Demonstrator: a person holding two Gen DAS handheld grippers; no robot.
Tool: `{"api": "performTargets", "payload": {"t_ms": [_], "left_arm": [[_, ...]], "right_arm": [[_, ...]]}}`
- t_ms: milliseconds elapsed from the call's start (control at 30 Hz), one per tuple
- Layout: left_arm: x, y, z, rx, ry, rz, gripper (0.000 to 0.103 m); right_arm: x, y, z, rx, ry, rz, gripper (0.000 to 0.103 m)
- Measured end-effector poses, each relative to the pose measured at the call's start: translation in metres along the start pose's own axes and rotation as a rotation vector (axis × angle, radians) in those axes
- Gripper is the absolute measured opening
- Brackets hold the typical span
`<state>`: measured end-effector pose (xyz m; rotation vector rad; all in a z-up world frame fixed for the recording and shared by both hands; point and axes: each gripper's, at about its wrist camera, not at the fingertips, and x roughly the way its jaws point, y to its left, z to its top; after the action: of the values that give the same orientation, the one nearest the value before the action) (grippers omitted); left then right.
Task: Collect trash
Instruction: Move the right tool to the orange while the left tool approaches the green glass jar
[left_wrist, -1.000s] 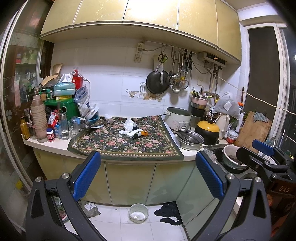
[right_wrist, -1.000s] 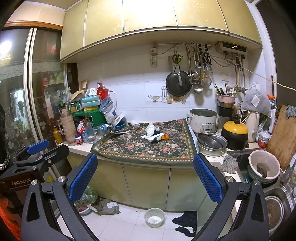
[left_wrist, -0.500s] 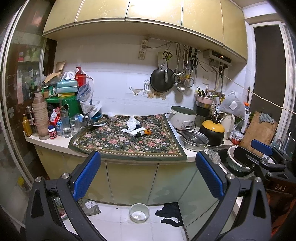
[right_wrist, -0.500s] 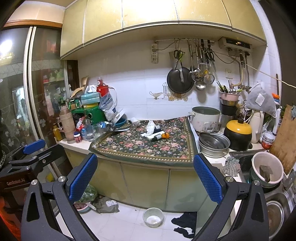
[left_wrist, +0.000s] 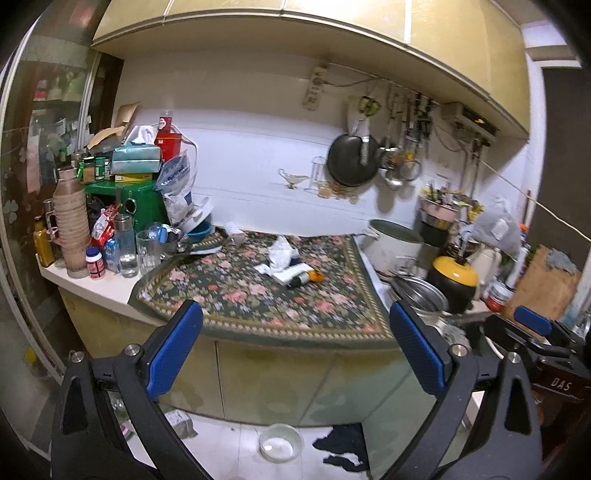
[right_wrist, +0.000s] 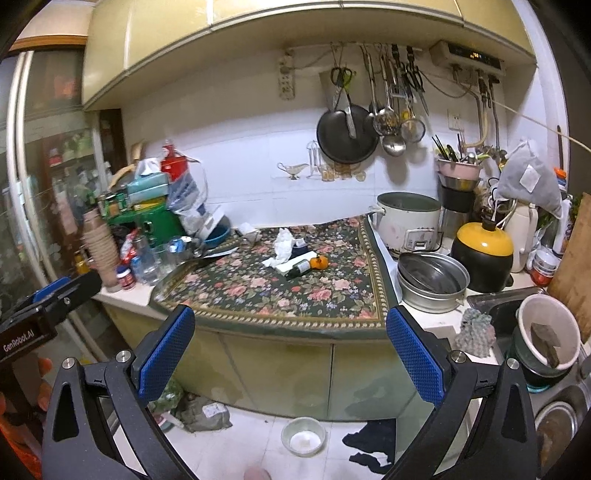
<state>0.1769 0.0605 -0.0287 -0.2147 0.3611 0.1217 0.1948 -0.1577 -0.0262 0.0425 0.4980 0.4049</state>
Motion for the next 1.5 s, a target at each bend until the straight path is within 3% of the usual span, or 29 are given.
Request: {"api": "performTargets", "payload": {"t_ms": [333, 500, 767, 1067, 1267, 1433, 1500], "left_arm": [[0.162, 0.061, 0.064, 0.016, 0.113, -0.030, 0.095], [0.236, 0.077, 0.075, 0.054, 0.177, -0.047, 0.095], [0.365, 0.087, 0.068, 0.029, 0.340, -0.055, 0.095], [0.470, 0.079, 0.054, -0.002, 0.451, 0.014, 0.095], [0.528, 0.062, 0.041, -0.041, 0.521, 0.066, 0.095], [0.569, 0.044, 0.023, -0.059, 0.577, 0.107, 0.094], [0.583, 0.038, 0.015, -0.062, 0.602, 0.112, 0.092]], "right_arm": [[0.115, 0.008, 0.050, 0.054, 0.041, -0.101, 0.103], [0.168, 0.009, 0.067, 0.077, 0.051, -0.146, 0.103], [0.271, -0.009, 0.078, 0.083, 0.156, -0.176, 0.103], [0.400, -0.064, 0.073, 0.077, 0.343, -0.090, 0.102], [0.490, -0.102, 0.074, 0.074, 0.494, 0.019, 0.096], [0.554, -0.116, 0.062, 0.074, 0.620, 0.106, 0.080], [0.572, -0.119, 0.056, 0.084, 0.665, 0.141, 0.078]]}}
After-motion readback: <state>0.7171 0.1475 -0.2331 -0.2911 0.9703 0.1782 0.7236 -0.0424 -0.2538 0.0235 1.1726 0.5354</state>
